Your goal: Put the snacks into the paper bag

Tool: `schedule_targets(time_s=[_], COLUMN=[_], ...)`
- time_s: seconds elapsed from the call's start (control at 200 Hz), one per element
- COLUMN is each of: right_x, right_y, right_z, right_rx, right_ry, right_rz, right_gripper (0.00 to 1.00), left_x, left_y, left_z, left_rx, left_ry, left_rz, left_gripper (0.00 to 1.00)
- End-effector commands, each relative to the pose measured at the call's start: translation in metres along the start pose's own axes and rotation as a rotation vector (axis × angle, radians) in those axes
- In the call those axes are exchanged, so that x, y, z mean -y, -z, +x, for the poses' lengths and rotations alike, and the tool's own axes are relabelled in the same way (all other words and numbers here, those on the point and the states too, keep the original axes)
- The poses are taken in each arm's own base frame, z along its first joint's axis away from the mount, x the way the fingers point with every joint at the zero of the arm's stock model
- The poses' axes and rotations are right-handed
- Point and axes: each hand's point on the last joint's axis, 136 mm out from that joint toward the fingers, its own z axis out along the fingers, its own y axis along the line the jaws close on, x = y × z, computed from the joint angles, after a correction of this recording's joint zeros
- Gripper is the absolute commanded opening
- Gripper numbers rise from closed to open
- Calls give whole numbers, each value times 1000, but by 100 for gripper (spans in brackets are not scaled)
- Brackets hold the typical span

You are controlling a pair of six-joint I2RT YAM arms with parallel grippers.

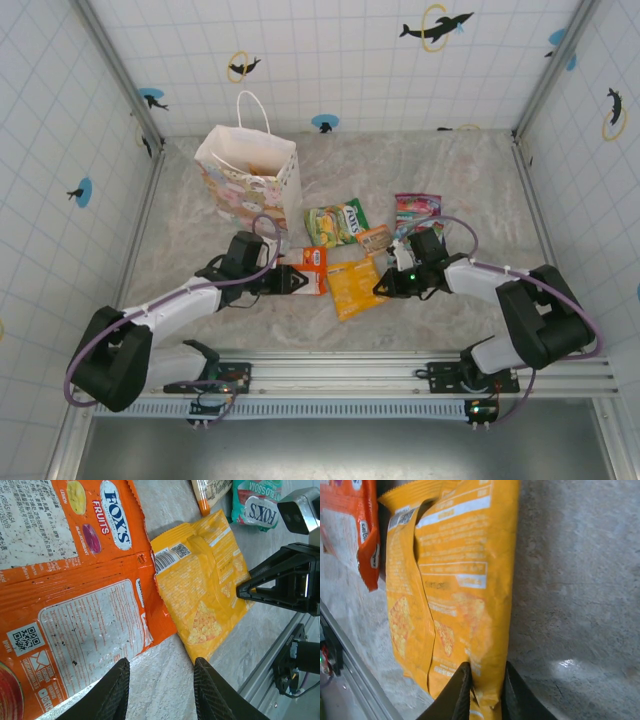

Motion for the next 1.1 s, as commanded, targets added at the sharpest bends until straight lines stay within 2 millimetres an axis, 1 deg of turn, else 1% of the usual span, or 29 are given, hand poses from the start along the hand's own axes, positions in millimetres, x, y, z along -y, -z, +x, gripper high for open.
schedule_targets(time_s=[0.0, 0.125, 0.29, 0.52, 0.615, 0.661, 0.691, 0.796, 0.921, 1.096], right_x=[-3, -5, -12, -21, -32, -36, -43, -55, -64, -78], right_y=[1, 6, 17, 39, 51, 56, 62, 74, 87, 101], right_z=[6, 4, -5, -19, -27, -28, -34, -37, -41, -44], right_rx=[-2, 35, 136, 287, 365, 394, 443, 521, 587, 650], right_ry=[11, 14, 35, 126, 214, 260, 306, 398, 466, 546], right_rz=[-17, -23, -38, -15, -14, -11, -19, -32, -34, -48], right_gripper=[10, 0, 0, 0, 0, 0, 0, 0, 0, 0], left_x=[12, 12, 15, 21, 26, 30, 32, 40, 47, 47], left_y=[2, 2, 4, 7, 9, 9, 9, 10, 13, 16], left_z=[-9, -10, -12, -18, -22, -23, -24, -28, -33, -36], left_rx=[18, 19, 27, 55, 69, 71, 71, 78, 94, 120], left_ry=[-48, -50, -60, -68, -75, -83, -88, -111, -126, -128], left_rz=[26, 28, 34, 49, 69, 84, 95, 126, 154, 138], left_gripper=[37, 37, 37, 38, 40, 41, 43, 47, 49, 51])
